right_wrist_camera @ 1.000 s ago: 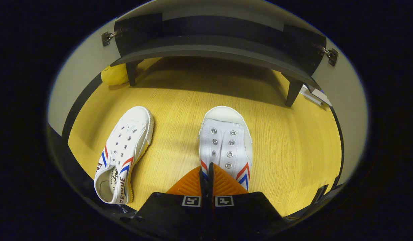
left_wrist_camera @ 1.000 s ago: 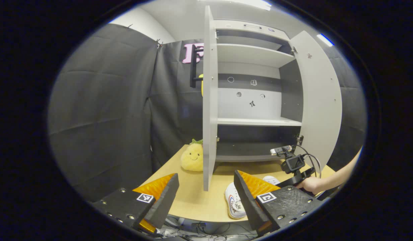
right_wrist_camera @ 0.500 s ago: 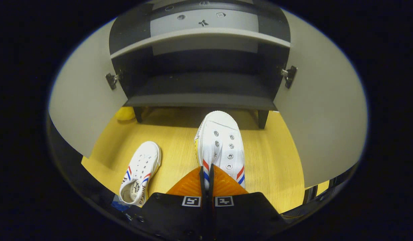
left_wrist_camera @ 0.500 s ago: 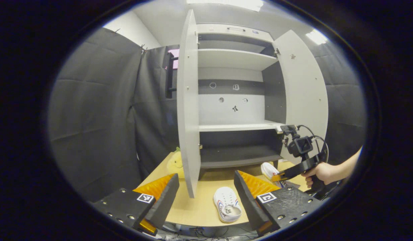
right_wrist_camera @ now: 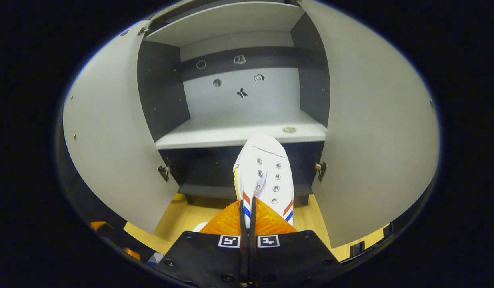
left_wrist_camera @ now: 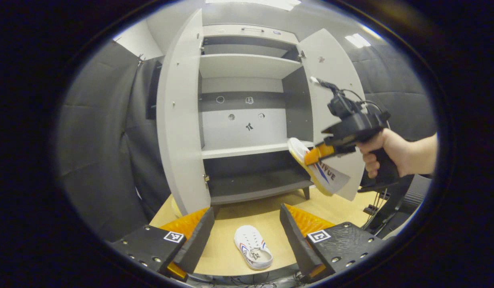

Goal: Grab one shoe with the right hand and put it into the shoe cabinet, grab the other shoe with the left hand and put it into the shoe cabinet; then close the right door with the right hand and the left door with the left hand.

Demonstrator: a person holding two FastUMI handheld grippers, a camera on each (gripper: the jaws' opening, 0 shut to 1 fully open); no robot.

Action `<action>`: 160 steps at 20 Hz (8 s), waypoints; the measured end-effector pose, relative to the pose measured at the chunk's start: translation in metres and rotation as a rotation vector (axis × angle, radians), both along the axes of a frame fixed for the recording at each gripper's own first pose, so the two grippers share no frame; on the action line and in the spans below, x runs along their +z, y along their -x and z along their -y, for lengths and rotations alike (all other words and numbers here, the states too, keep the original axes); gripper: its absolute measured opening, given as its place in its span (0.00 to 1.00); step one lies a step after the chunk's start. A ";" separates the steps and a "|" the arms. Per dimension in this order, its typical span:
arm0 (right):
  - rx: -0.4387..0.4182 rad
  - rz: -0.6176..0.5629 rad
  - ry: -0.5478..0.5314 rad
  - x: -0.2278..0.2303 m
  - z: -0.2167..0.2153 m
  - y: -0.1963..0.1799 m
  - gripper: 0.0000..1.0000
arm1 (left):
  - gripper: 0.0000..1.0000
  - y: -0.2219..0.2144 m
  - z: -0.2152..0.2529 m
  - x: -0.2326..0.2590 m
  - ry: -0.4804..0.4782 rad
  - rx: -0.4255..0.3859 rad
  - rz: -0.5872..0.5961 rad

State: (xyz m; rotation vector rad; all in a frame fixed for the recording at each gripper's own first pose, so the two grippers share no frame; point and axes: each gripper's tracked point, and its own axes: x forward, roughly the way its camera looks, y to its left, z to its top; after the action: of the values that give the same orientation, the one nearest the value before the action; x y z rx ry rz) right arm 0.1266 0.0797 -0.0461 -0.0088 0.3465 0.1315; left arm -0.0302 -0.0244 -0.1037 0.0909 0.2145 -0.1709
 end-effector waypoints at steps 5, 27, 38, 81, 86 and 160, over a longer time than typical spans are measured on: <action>0.017 0.138 -0.020 0.070 -0.010 -0.045 0.01 | 0.94 -0.014 0.016 0.001 -0.028 -0.055 -0.010; -0.043 0.154 -0.083 0.114 0.013 -0.252 0.01 | 0.96 -0.039 -0.022 0.018 -0.013 0.324 -0.069; -0.033 0.155 -0.107 0.124 0.005 -0.259 0.28 | 0.95 -0.025 -0.020 0.020 -0.004 0.382 -0.072; -0.554 -0.035 0.153 -0.085 0.267 0.209 0.95 | 0.57 -0.067 -0.020 -0.299 -0.033 -0.014 -0.583; -0.613 -0.027 0.149 -0.081 0.299 0.210 0.97 | 0.38 -0.068 -0.020 -0.299 -0.073 0.051 -0.597; -0.512 0.390 -0.060 0.119 0.402 0.046 0.98 | 0.97 0.013 -0.045 -0.120 0.067 0.171 0.068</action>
State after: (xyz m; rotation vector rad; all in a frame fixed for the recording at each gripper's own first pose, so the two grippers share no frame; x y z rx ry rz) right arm 0.0808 -0.3224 0.0726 0.1119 -0.0518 -0.3642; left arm -0.0427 0.0201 -0.2241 0.0115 0.1474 -0.0048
